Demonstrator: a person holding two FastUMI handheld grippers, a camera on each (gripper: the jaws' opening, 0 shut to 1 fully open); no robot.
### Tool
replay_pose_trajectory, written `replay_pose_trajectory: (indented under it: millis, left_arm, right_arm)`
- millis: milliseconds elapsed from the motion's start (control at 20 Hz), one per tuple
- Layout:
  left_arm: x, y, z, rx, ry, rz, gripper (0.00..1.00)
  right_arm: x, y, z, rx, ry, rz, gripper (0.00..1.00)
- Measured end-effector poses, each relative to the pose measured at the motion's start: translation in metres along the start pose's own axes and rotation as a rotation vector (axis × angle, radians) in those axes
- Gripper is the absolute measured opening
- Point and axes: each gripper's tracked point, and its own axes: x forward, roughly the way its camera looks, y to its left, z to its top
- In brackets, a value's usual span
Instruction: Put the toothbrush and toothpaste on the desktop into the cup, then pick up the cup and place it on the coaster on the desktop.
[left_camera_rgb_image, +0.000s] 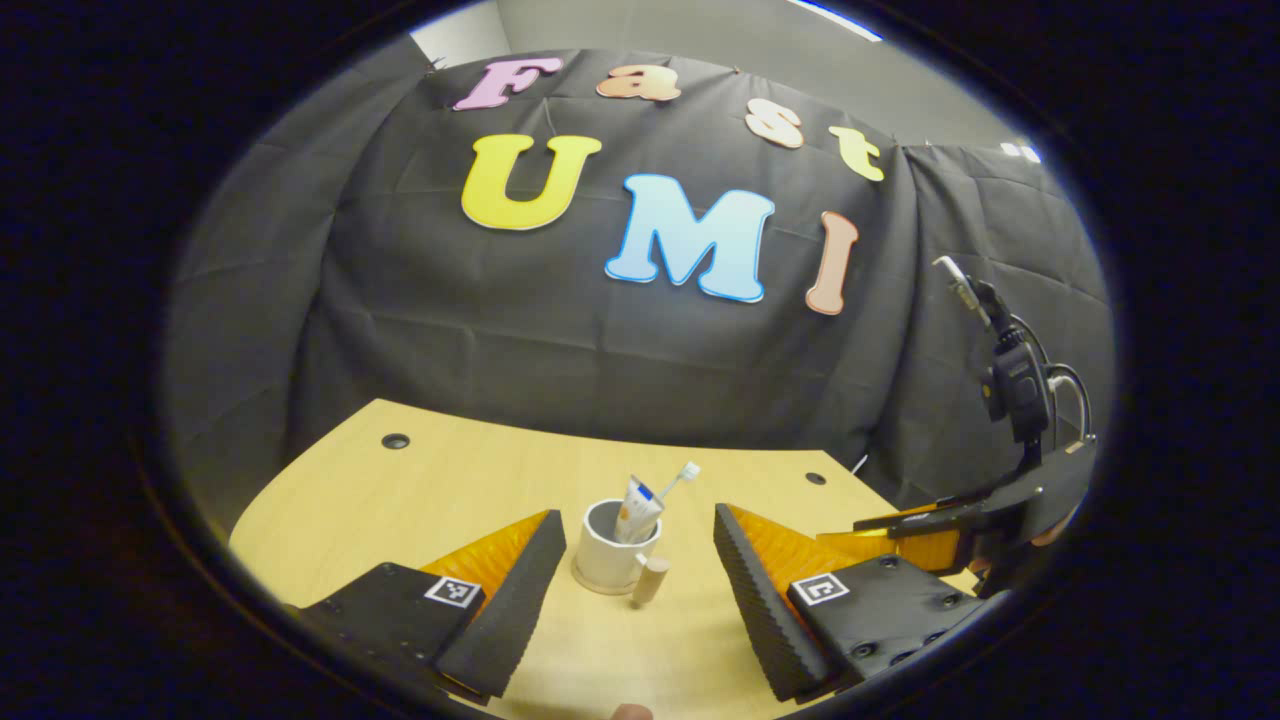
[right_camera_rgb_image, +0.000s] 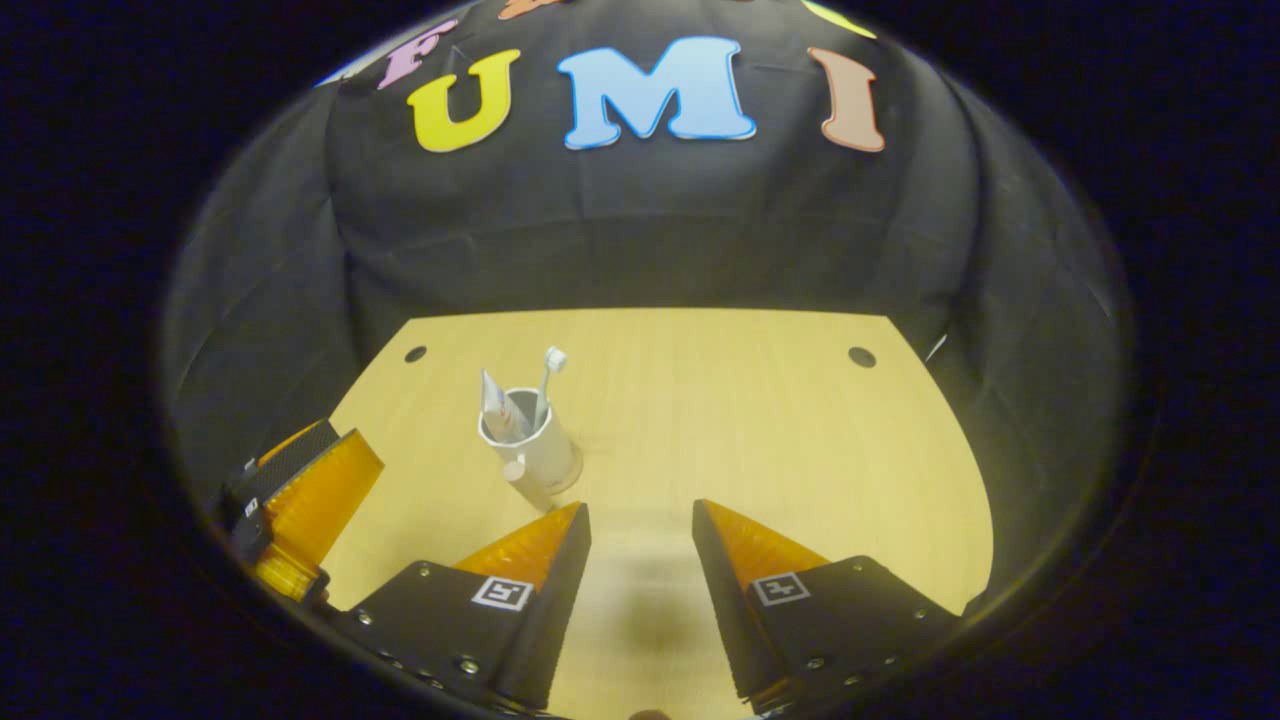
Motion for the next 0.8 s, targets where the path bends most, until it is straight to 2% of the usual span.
replay_pose_trajectory:
  millis: [150,300,350,450,600,800]
  left_arm:
    - [0.002,-0.025,0.009,0.023,-0.027,-0.025,0.97]
    - [-0.002,-0.048,0.021,0.027,-0.058,-0.031,0.96]
    - [-0.002,-0.055,0.024,0.026,-0.062,-0.033,0.99]
    - [-0.005,-0.066,0.027,0.026,-0.069,-0.022,0.94]
    - [-0.013,-0.076,0.027,0.030,-0.084,0.015,0.99]
    - [-0.022,-0.095,0.032,0.043,-0.114,0.059,0.96]
  right_arm:
    - [-0.020,-0.018,0.004,0.031,-0.106,-0.036,0.65]
    - [-0.036,-0.030,0.004,0.043,-0.176,-0.027,0.65]
    - [-0.041,-0.036,0.006,0.033,-0.207,-0.028,0.72]
    - [-0.049,-0.049,0.009,0.000,-0.258,-0.042,0.96]
    - [-0.063,-0.057,0.015,-0.049,-0.327,-0.020,0.97]
    - [-0.091,-0.062,0.037,-0.156,-0.506,0.000,0.96]
